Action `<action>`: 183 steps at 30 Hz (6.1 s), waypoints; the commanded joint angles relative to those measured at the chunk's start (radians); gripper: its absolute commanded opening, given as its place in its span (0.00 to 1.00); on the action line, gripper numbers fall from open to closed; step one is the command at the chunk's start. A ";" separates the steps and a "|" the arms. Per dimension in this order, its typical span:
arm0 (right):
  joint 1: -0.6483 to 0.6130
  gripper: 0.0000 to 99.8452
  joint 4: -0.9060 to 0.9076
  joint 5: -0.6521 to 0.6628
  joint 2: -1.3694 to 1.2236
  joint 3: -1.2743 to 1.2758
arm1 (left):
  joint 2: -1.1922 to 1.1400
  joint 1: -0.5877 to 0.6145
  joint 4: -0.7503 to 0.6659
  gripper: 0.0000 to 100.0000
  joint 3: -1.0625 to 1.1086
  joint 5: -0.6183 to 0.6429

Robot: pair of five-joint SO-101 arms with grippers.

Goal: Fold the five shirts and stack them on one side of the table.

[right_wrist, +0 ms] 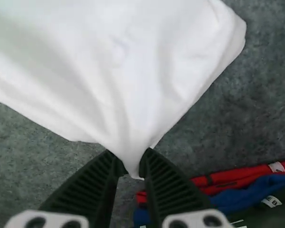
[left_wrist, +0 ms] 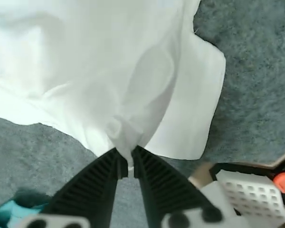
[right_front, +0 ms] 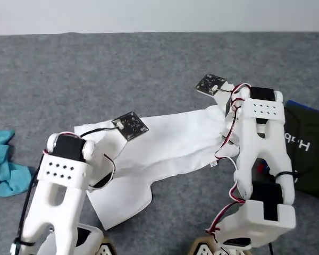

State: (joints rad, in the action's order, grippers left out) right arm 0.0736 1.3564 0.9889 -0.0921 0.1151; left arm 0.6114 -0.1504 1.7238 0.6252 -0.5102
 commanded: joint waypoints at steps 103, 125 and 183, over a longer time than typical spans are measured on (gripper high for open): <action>-0.110 0.01 0.197 -0.436 -0.526 -0.810 | -0.643 0.204 -0.407 0.01 -0.443 0.302; -0.371 0.01 0.441 -0.379 -0.185 -0.597 | -0.361 0.836 -0.224 0.01 -0.441 0.221; -1.285 0.09 0.005 -0.313 -0.367 0.035 | -0.807 1.330 -0.413 0.01 -0.535 -0.041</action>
State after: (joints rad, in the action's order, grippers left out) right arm -1.1891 1.3456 0.6697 -0.4066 0.1412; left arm -0.2048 1.1753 1.3019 0.1235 -0.5409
